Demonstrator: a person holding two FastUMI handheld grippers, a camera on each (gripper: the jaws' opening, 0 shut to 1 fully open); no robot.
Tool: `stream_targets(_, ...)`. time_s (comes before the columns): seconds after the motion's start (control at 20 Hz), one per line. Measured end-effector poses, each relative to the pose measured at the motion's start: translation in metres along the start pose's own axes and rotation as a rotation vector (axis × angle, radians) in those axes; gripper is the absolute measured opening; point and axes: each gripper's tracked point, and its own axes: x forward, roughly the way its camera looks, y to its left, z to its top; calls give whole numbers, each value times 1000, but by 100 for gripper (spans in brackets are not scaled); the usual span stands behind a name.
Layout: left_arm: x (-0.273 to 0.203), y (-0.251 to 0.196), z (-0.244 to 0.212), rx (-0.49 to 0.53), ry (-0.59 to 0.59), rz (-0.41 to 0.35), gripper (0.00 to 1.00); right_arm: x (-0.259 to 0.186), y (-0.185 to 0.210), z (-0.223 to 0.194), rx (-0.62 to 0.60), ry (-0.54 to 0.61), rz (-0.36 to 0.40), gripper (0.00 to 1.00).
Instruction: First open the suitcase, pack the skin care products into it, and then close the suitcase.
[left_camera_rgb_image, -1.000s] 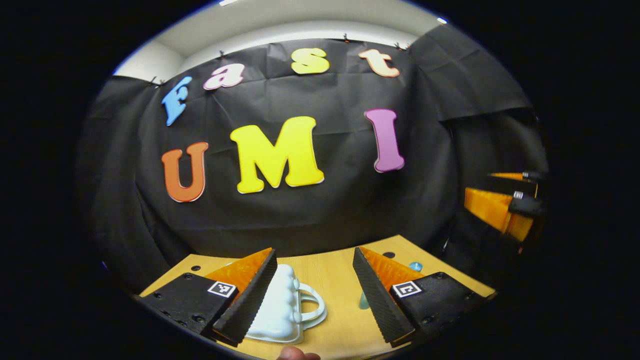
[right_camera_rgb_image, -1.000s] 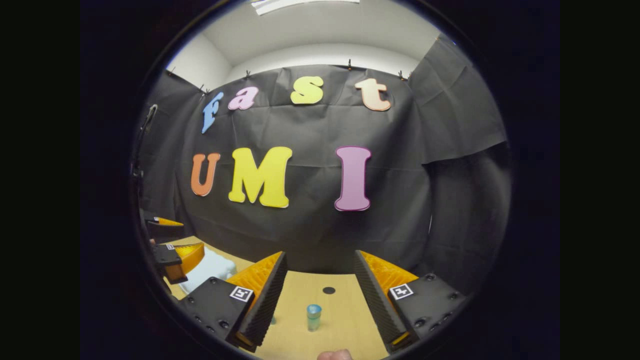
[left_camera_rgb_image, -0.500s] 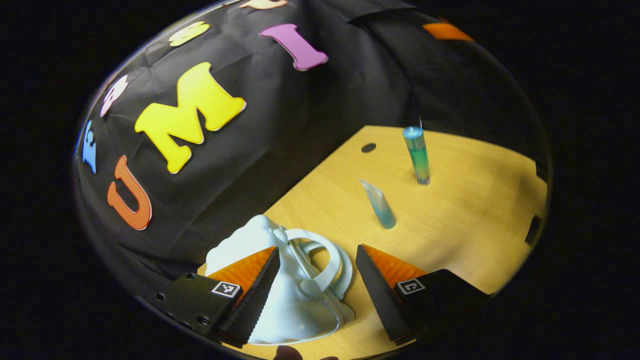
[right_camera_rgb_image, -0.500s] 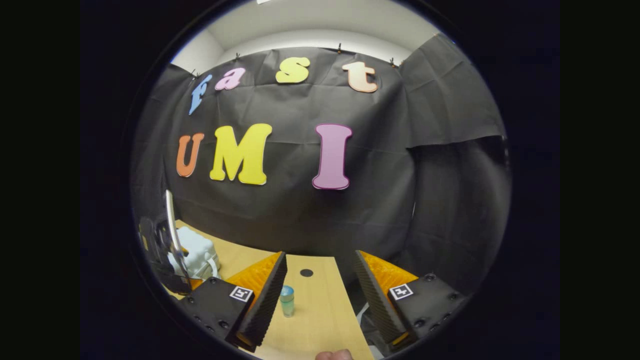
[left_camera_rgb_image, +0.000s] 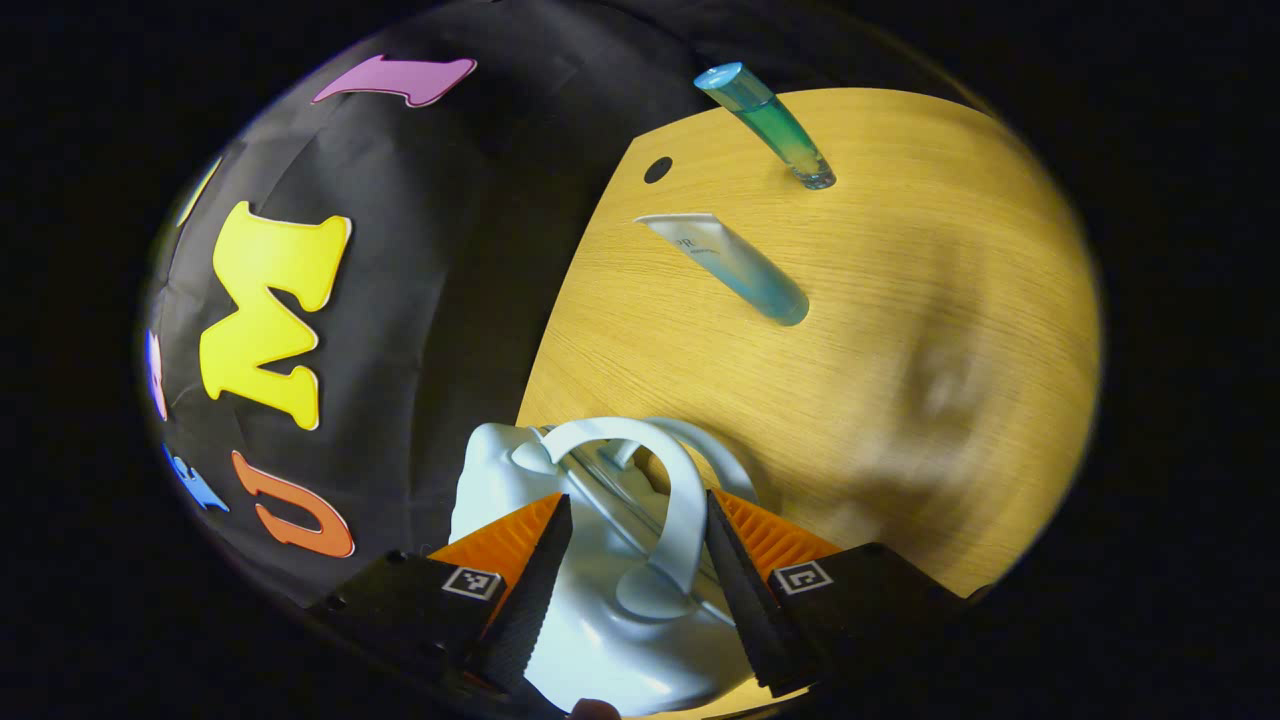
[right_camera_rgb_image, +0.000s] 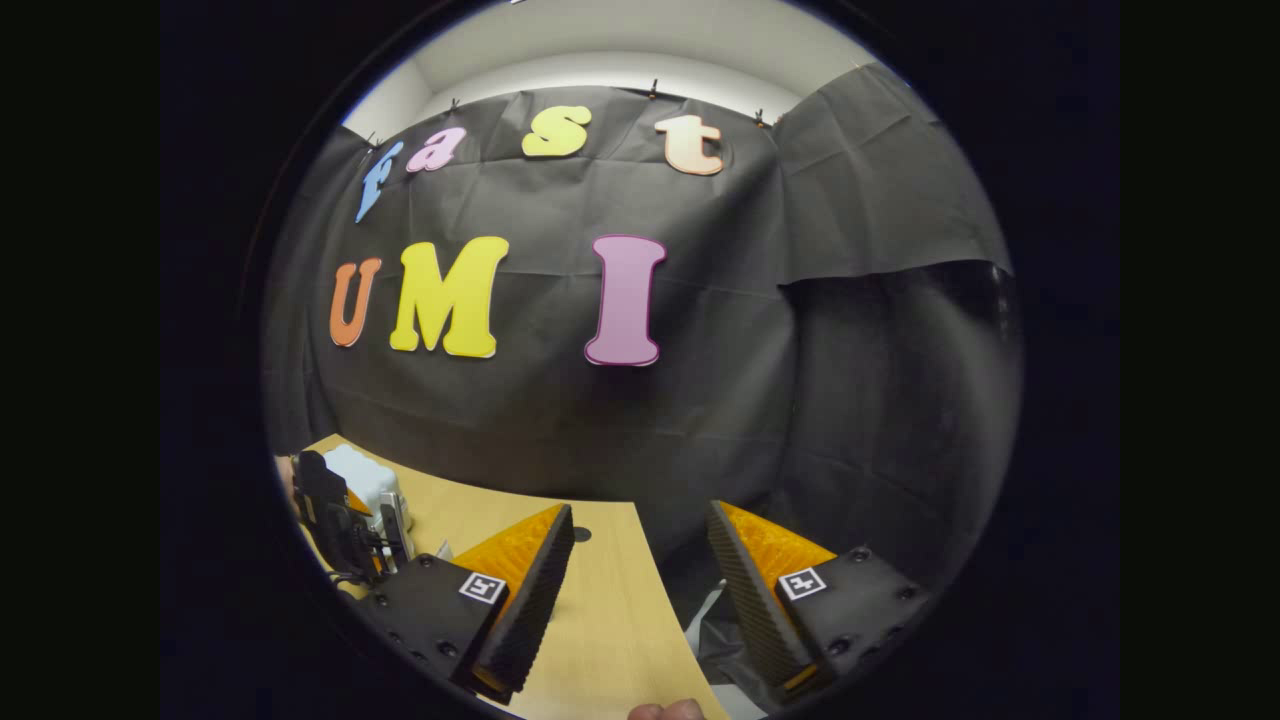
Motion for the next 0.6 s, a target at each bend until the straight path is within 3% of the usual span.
stream_targets(0.1,10,-4,-5,39,40,-15,74,-2,-3,-2,6,5,-10,80)
stream_targets(0.25,13,-8,-7,78,71,-32,49,-7,-7,-7,5,11,-22,80)
stream_targets(0.3,9,-13,-7,64,76,-49,47,-8,-9,-10,7,17,-25,80)
stream_targets(0.35,8,-13,-7,63,83,-44,28,-9,-9,-11,10,21,-28,79)
stream_targets(0.6,-9,13,-12,-5,82,-28,17,-10,-5,-12,29,18,-28,80)
